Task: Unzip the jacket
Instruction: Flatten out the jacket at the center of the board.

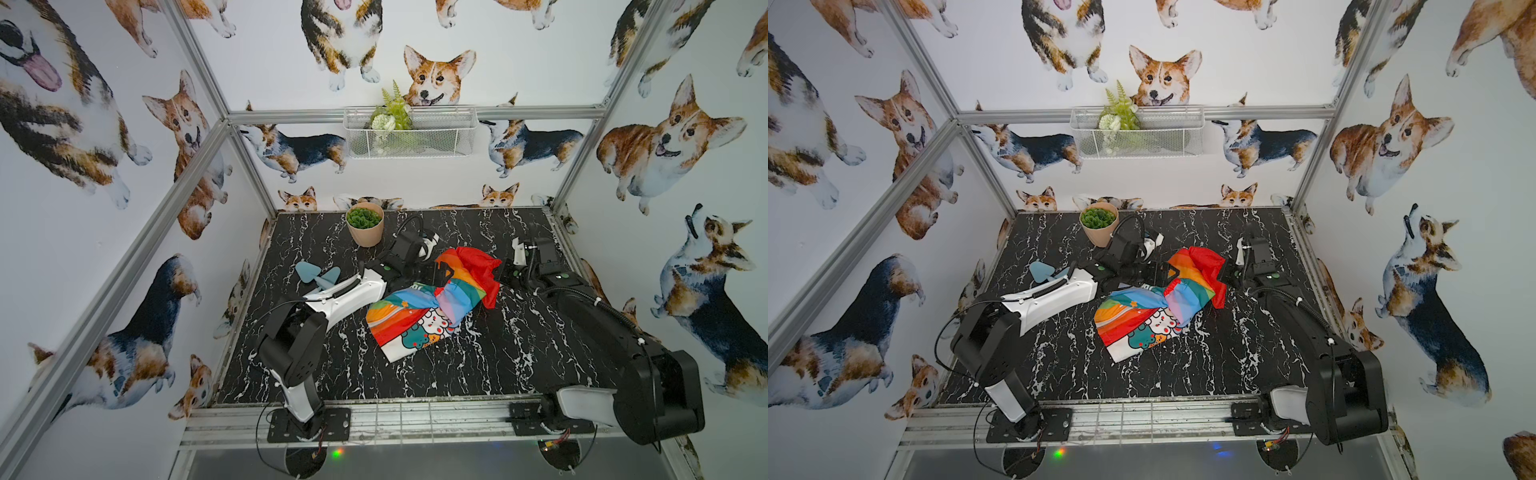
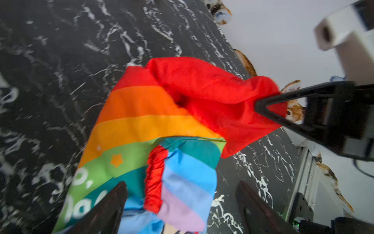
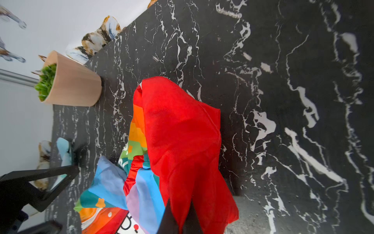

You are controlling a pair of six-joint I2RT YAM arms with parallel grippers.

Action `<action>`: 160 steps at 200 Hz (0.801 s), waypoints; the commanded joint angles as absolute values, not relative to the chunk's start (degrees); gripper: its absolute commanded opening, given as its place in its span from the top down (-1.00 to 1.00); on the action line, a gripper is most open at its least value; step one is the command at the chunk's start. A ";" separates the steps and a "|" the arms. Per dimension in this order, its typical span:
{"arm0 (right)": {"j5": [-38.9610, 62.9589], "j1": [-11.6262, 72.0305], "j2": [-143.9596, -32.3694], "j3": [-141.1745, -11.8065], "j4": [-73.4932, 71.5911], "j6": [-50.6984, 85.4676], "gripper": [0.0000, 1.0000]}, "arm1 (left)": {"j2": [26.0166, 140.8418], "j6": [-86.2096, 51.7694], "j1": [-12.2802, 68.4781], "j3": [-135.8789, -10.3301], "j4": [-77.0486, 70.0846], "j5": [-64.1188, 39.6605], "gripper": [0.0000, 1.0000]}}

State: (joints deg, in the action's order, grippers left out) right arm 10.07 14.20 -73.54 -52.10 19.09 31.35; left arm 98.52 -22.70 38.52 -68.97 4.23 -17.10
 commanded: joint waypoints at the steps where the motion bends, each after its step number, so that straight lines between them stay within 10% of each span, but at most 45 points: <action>1: -0.59 17.72 -75.07 -55.41 26.23 25.80 1.00 | 97.78 -23.80 35.12 -65.59 2.38 -17.93 -0.57; 160: -4.13 18.64 -74.87 -53.70 26.91 26.46 1.00 | 111.71 -23.11 38.39 -68.75 -2.59 -31.79 -0.19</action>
State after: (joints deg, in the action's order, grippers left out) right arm -3.09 18.74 -74.96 -53.74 26.37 25.93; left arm 111.63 -23.05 37.91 -68.99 -1.02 -29.52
